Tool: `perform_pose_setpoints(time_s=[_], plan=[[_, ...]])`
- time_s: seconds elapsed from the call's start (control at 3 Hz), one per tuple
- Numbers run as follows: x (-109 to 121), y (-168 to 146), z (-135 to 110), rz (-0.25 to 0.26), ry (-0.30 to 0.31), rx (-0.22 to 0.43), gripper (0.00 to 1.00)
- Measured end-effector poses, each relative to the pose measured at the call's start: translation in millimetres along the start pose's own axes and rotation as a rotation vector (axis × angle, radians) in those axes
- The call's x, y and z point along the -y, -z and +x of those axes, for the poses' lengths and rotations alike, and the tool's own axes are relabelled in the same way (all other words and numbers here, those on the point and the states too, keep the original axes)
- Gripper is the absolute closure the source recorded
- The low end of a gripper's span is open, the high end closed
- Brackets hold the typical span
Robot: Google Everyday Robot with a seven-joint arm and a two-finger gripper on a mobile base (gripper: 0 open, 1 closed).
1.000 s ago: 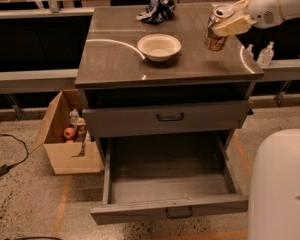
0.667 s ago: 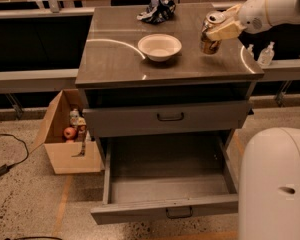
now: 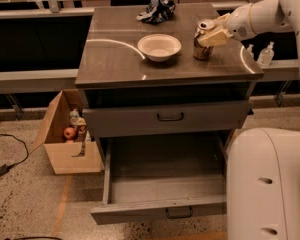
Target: Pick orange can from middle drawer and place on counter
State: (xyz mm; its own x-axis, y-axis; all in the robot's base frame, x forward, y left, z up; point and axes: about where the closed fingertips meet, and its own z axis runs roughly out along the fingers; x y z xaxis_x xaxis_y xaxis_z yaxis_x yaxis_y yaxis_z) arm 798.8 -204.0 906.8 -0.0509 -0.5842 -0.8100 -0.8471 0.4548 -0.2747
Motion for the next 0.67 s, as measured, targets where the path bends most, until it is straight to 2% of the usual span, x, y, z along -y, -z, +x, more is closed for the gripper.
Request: perform_pose_setpoints(time_s=[0.33, 0.67], plan=[[1.1, -8.5, 4.3, 0.0, -0.006, -0.015, 0.06], [4.0, -1.8, 10.2, 0.012, -0.016, -0.029, 0.0]])
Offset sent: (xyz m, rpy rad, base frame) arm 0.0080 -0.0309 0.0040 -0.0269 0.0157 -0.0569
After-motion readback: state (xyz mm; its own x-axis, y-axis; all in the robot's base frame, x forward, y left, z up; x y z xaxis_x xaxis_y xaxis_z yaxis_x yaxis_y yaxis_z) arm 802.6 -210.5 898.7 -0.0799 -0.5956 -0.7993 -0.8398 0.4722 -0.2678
